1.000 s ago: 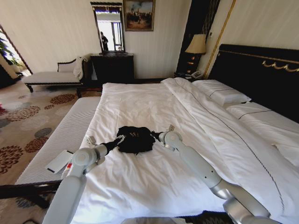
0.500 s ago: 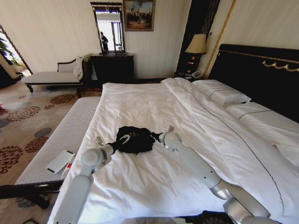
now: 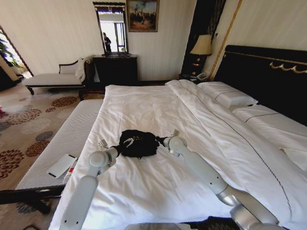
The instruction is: Fold the clothes on the bed.
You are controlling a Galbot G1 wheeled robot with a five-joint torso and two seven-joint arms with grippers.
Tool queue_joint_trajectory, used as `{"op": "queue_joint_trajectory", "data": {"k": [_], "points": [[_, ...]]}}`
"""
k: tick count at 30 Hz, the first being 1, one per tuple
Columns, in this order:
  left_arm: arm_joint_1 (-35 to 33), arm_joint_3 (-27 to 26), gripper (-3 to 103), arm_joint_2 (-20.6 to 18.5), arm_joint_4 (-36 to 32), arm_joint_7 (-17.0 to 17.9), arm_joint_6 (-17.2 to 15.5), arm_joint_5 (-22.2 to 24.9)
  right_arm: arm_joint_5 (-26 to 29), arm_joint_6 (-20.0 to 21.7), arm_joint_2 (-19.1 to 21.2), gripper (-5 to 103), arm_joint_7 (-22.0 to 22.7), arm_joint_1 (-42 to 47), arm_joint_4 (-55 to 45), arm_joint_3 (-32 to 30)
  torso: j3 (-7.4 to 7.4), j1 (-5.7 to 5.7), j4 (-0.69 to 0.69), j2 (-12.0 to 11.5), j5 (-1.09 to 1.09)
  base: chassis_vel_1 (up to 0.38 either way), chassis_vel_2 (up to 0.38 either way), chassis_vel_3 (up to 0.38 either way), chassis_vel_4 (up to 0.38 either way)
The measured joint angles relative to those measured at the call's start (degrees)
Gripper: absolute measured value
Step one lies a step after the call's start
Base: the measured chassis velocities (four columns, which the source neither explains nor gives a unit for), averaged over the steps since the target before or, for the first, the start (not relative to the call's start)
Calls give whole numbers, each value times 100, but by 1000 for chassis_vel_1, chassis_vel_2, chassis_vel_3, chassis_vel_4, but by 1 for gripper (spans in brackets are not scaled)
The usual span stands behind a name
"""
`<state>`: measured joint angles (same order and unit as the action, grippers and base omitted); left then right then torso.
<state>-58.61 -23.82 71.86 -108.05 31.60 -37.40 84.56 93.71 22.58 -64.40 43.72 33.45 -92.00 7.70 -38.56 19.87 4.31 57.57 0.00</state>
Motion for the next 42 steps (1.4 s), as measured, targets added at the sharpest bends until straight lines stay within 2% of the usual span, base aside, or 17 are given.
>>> {"op": "queue_joint_trajectory", "data": {"k": [1,3,4,5,7,10,11,13,16,19,21,25,37,42], "points": [[0,0,93,0,0,0,0,0,0,0,0,0,0,0,0,0,0,0,0,0,0,0,0,0,0],[2,1,83,9,48,-39,9,-46,-3,0,2,0,0,2,-6,-2,0,0,0,0,0,0,0,0,0],[2,2,83,13,64,-47,13,-60,-3,0,3,0,0,3,-7,-2,0,0,0,0,0,0,0,0,0],[3,2,72,21,94,-63,26,-79,-4,-1,4,0,1,2,-15,-2,0,0,0,0,0,0,0,0,0],[3,2,72,24,106,-74,37,-86,-4,-2,5,0,2,2,-25,-2,0,0,0,0,0,0,0,0,0],[-7,4,56,24,113,-107,50,-115,-21,-4,13,0,8,17,-46,-3,0,0,0,0,0,0,0,0,0],[-7,4,56,24,113,-107,50,-115,-21,-4,13,0,8,17,-46,-3,0,0,0,0,0,0,0,0,0],[-15,14,45,29,131,-112,50,-149,-44,-5,14,0,10,36,-50,-4,0,0,0,0,0,0,0,0,0],[-16,25,39,52,155,-114,50,-166,-60,-6,14,0,11,51,-60,-6,0,0,0,0,0,0,0,0,0],[-15,44,23,101,175,-113,51,-186,-75,-7,22,0,12,68,-80,-9,0,0,0,0,0,0,0,0,0],[-16,45,23,116,175,-113,51,-190,-79,-7,29,0,14,73,-87,-13,0,0,0,0,0,0,0,0,0],[-109,27,3,94,102,-112,43,-193,-96,-7,86,0,17,96,-113,-33,0,0,0,0,0,0,0,0,0],[-251,-60,0,73,31,-92,8,-214,-152,-8,83,0,18,115,-143,-43,0,0,0,0,0,0,0,0,0],[-350,-305,0,-104,-214,-94,19,-107,-161,-8,123,0,17,144,-181,-90,0,0,0,0,-1,0,0,0,0]]}}
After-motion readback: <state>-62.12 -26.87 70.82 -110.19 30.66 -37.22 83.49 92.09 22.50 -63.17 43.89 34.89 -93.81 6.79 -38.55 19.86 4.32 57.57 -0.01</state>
